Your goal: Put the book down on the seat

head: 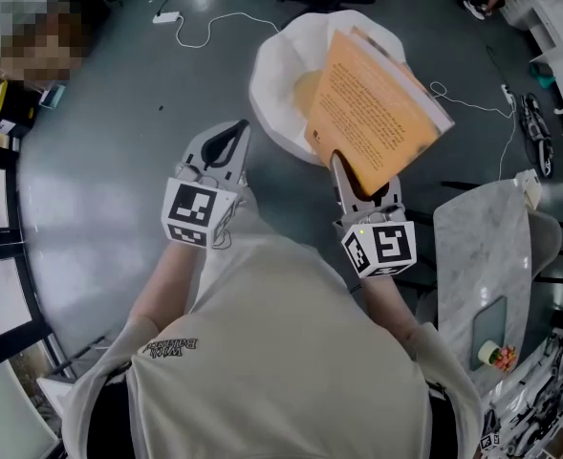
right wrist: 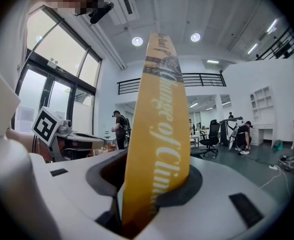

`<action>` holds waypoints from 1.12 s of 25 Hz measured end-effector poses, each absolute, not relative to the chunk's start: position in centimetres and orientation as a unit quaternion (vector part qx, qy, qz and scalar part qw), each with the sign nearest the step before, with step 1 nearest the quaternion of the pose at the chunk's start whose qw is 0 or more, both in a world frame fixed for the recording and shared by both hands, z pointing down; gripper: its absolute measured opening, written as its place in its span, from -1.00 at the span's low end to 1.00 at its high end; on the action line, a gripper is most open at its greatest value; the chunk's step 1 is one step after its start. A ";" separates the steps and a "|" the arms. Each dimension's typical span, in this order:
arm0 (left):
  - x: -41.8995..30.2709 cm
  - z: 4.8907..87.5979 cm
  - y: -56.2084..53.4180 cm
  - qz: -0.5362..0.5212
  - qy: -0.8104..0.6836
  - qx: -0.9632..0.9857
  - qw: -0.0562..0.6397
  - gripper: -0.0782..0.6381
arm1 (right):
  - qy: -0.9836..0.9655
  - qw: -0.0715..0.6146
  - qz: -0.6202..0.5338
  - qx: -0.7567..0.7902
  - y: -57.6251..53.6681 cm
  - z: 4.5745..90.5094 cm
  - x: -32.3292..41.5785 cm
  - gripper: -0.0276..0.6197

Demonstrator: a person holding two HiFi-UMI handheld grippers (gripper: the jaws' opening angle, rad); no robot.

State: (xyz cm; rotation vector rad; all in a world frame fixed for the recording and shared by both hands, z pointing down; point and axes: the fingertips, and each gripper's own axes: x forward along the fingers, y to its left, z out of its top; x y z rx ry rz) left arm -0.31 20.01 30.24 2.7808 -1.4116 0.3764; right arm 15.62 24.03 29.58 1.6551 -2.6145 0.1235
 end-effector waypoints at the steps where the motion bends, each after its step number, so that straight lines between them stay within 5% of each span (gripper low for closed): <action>1: -0.5 30.4 19.3 0.124 -0.450 0.884 -0.003 -0.75 | -0.844 0.023 0.042 0.535 23.4 29.7 15.5 -0.37; 28: -11.1 32.5 -8.5 0.150 -0.410 0.899 0.038 -0.75 | -0.803 0.055 0.083 0.587 -3.5 31.7 7.7 -0.37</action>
